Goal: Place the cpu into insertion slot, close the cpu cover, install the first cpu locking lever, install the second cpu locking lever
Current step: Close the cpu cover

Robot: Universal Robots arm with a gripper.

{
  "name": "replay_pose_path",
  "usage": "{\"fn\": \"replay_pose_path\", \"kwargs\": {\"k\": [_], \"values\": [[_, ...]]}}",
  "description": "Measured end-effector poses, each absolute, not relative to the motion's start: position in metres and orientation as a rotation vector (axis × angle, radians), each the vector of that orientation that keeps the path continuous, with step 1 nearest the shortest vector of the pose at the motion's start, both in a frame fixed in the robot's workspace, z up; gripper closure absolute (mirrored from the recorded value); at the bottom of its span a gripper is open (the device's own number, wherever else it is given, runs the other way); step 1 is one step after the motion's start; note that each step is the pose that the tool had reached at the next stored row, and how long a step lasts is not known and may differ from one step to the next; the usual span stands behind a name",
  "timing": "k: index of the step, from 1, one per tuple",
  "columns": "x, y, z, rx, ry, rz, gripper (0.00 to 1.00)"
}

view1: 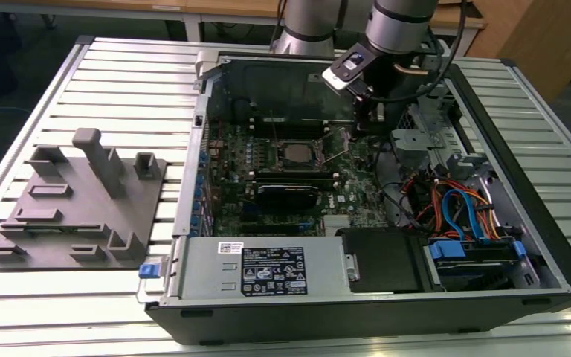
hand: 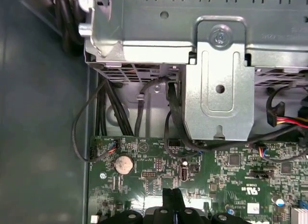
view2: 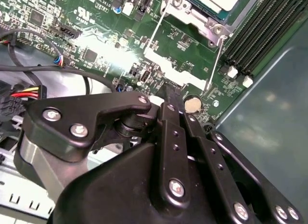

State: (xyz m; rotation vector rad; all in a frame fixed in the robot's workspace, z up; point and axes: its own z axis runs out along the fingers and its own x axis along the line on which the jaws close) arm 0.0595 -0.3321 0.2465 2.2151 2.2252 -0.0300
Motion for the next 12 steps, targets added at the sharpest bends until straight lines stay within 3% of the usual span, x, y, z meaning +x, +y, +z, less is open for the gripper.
{"fn": "replay_pose_path", "kwargs": {"k": [12], "values": [[0.0539,-0.3321,0.2422,2.216,2.226,-0.029,0.90]]}}
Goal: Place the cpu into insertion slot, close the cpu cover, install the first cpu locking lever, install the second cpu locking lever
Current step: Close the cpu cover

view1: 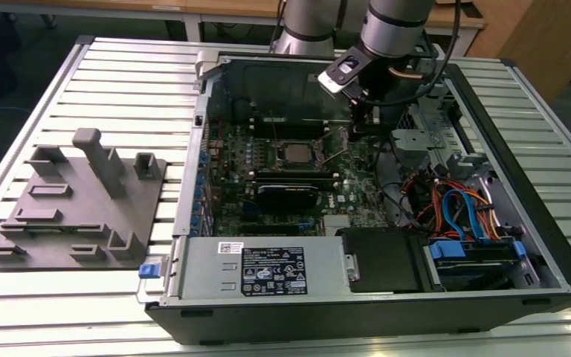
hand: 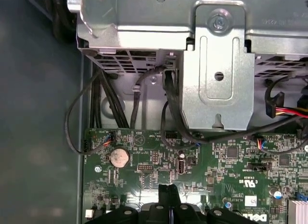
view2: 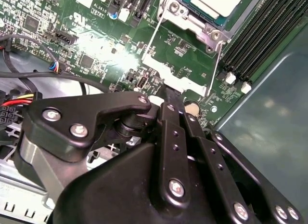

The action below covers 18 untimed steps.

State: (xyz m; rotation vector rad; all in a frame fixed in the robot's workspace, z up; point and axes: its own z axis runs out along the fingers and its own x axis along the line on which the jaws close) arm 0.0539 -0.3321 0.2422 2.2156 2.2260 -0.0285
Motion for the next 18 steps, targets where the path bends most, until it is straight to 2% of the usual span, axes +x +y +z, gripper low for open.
{"fn": "replay_pose_path", "kwargs": {"k": [18], "values": [[0.0449,-0.3320,0.2422,2.216,2.226,-0.028,0.90]]}}
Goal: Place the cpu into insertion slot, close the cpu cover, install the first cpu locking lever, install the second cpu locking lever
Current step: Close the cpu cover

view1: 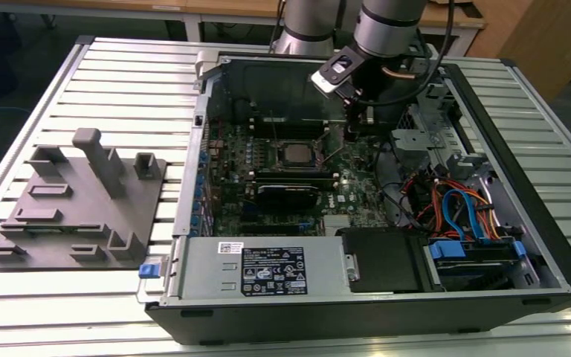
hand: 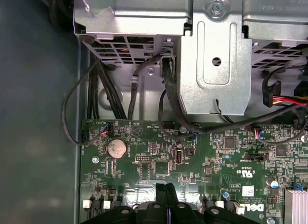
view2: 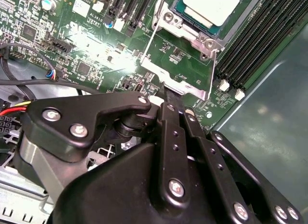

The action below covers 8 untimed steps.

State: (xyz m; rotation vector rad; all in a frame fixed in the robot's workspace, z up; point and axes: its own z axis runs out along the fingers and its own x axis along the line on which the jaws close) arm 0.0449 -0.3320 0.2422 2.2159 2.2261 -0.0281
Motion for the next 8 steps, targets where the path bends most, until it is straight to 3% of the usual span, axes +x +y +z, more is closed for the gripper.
{"fn": "replay_pose_path", "kwargs": {"k": [8], "values": [[0.0420,-0.3321,0.2422,2.216,2.226,-0.028,0.90]]}}
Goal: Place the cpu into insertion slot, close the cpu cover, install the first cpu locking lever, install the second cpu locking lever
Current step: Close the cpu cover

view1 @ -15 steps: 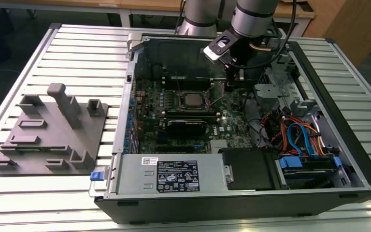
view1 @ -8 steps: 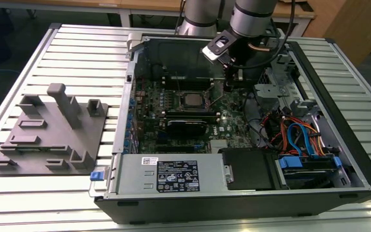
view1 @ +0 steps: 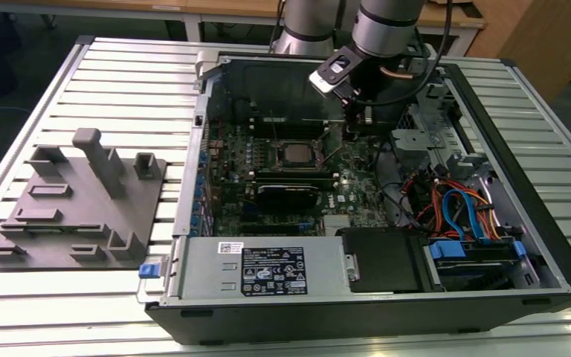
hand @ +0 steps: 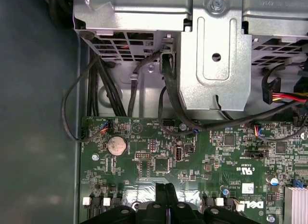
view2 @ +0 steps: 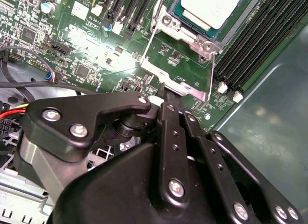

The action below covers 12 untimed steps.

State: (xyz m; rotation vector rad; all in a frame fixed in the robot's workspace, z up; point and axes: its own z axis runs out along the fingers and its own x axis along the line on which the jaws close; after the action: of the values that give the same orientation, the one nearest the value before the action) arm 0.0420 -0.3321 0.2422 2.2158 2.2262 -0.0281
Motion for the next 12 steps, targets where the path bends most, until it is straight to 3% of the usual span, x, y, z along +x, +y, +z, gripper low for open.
{"fn": "replay_pose_path", "kwargs": {"k": [12], "values": [[0.0384,-0.3321,0.2422,2.216,2.226,-0.028,0.90]]}}
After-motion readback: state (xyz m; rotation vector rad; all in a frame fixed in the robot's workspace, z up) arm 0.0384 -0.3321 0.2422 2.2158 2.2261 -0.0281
